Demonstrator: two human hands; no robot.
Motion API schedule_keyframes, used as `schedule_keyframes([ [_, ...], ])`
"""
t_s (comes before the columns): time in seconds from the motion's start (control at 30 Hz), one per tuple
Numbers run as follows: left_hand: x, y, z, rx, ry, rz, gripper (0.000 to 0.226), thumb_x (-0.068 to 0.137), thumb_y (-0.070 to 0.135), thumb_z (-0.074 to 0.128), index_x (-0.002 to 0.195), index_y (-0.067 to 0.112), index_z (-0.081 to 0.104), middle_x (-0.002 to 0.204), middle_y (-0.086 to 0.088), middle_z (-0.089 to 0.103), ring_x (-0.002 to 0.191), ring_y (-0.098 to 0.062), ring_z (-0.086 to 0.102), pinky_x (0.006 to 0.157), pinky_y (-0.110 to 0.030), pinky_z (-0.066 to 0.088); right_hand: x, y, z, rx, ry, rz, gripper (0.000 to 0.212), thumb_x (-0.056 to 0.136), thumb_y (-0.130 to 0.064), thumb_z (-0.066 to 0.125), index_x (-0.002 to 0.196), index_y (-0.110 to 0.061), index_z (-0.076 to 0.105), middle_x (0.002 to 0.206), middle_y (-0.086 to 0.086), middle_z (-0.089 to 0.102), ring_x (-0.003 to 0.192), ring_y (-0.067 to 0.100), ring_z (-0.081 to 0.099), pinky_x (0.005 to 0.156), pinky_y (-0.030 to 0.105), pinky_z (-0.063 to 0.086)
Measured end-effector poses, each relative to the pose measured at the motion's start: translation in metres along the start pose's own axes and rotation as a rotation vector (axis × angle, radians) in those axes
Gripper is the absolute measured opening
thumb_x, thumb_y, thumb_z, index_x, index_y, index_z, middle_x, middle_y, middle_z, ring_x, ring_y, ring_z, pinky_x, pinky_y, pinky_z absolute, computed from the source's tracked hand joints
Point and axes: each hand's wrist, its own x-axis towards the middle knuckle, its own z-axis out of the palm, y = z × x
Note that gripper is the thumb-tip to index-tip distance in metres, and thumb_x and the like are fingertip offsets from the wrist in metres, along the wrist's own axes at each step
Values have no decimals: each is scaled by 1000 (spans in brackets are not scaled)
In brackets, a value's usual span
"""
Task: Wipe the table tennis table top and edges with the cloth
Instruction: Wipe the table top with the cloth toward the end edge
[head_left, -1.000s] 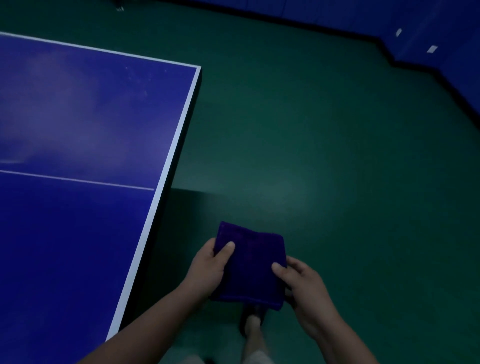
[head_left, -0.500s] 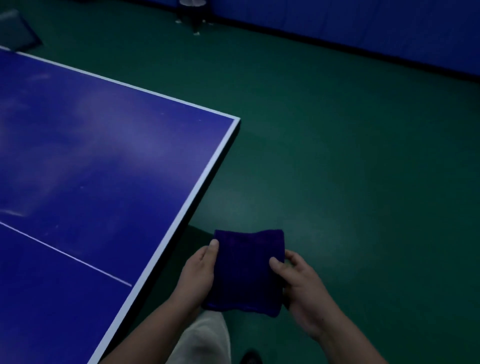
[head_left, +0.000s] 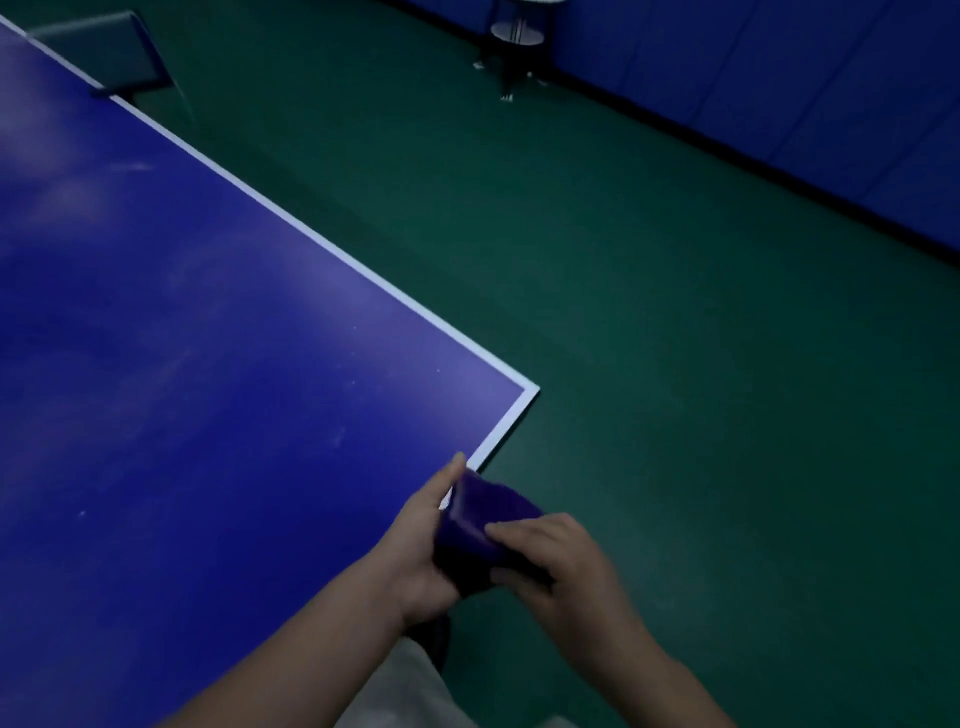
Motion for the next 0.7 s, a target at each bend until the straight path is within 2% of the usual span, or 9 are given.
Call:
schedule_keyframes([
  [0.1, 28, 35, 38, -25, 7, 38, 43, 86, 26, 65, 119, -2, 65, 110, -21, 71, 95, -35, 68, 86, -45, 53, 34, 46, -16, -165, -11, -199, 37, 83, -39, 69, 118, -27, 68, 118, -15, 69, 97, 8, 56, 91, 20, 44],
  [0.17, 51, 54, 59, -51, 23, 62, 39, 86, 16, 58, 121, -2, 63, 111, -23, 71, 100, -36, 66, 93, -47, 50, 57, 73, -32, -27, 2, -147, 39, 85, -47, 70, 118, -28, 69, 122, -17, 68, 105, 3, 57, 95, 19, 44],
  [0.23, 71, 71, 79, -90, 42, 92, 39, 84, 13, 53, 119, -1, 63, 111, -23, 70, 100, -37, 65, 94, -48, 49, 81, 99, -51, 153, 94, 31, 36, 86, -55, 67, 113, -31, 71, 122, -20, 67, 111, -3, 59, 99, 15, 42],
  [0.33, 103, 93, 110, -185, 53, 138, 35, 84, 10, 49, 115, 2, 64, 110, -22, 71, 101, -38, 63, 94, -50, 48, 133, 144, -83, 429, 168, 547, 21, 87, -41, 74, 107, -38, 70, 120, -20, 68, 113, -1, 61, 100, 24, 48],
  [0.4, 119, 104, 134, -226, 39, 179, 32, 86, 9, 48, 112, 4, 65, 109, -20, 72, 100, -37, 63, 91, -49, 48, 174, 174, -101, 761, -67, 881, 39, 90, -46, 70, 123, -27, 63, 132, -8, 63, 116, 8, 62, 100, 35, 51],
  [0.43, 128, 109, 147, -256, 48, 206, 30, 87, 10, 49, 112, 5, 65, 108, -19, 72, 99, -37, 64, 90, -49, 49, 194, 188, -111, 921, -210, 951, 47, 94, -52, 63, 130, -21, 60, 134, -1, 64, 117, 15, 64, 102, 41, 50],
  [0.53, 149, 123, 180, -311, 51, 289, 31, 91, 18, 53, 118, 7, 65, 116, -18, 70, 106, -37, 64, 93, -51, 48, 248, 209, -140, 1099, -451, 967, 44, 97, -41, 55, 128, -12, 64, 123, 11, 70, 114, 28, 67, 99, 48, 53],
  [0.63, 166, 135, 193, -348, 127, 365, 37, 96, 32, 55, 124, 11, 65, 121, -16, 69, 114, -37, 64, 101, -53, 47, 295, 227, -146, 1020, -440, 884, 42, 88, -17, 69, 128, -11, 58, 110, 13, 74, 99, 29, 73, 76, 39, 61],
  [0.7, 174, 142, 195, -341, 217, 437, 37, 96, 35, 57, 126, 14, 63, 119, -13, 70, 110, -34, 67, 98, -52, 50, 327, 232, -141, 926, -475, 808, 40, 91, -8, 68, 128, -16, 55, 106, 10, 76, 94, 28, 74, 70, 37, 61],
])
